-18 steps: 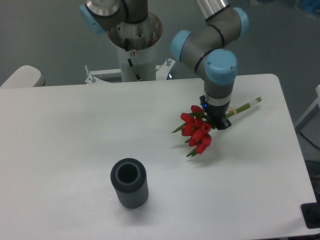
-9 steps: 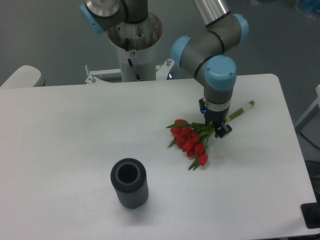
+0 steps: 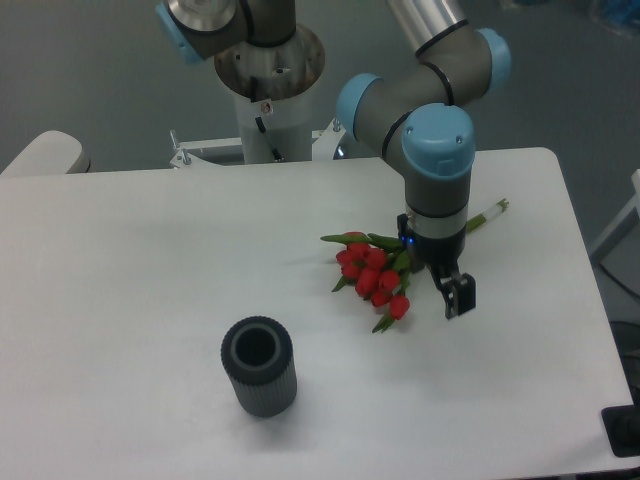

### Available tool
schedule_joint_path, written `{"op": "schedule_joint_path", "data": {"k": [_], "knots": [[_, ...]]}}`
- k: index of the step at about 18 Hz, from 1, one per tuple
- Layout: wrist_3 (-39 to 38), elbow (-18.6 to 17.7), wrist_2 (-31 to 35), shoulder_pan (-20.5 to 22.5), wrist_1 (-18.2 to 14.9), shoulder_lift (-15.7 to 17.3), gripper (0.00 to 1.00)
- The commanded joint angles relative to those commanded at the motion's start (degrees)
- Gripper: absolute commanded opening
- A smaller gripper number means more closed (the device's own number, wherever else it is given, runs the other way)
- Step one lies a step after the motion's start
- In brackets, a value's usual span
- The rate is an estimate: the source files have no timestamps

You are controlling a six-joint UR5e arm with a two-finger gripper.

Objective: Place the flowers on the table
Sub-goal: 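Raise the open gripper up and away from the tulips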

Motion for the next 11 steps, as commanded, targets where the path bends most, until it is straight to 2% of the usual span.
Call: {"op": "schedule_joint_path", "data": {"k": [2, 8, 9, 11], "knots": [[-2.1, 3.0, -0.1, -1.2, 0.1, -1.1, 0.99], [-11.1, 7.6, -4.0, -0.8, -0.4, -1.1, 0.99], [-11.6, 9.0, -4.3, -0.5, -2.2, -1.2, 0.99], [-12.4, 12.7, -6.8, 0.8, -8.0, -1.5, 0.99]]}}
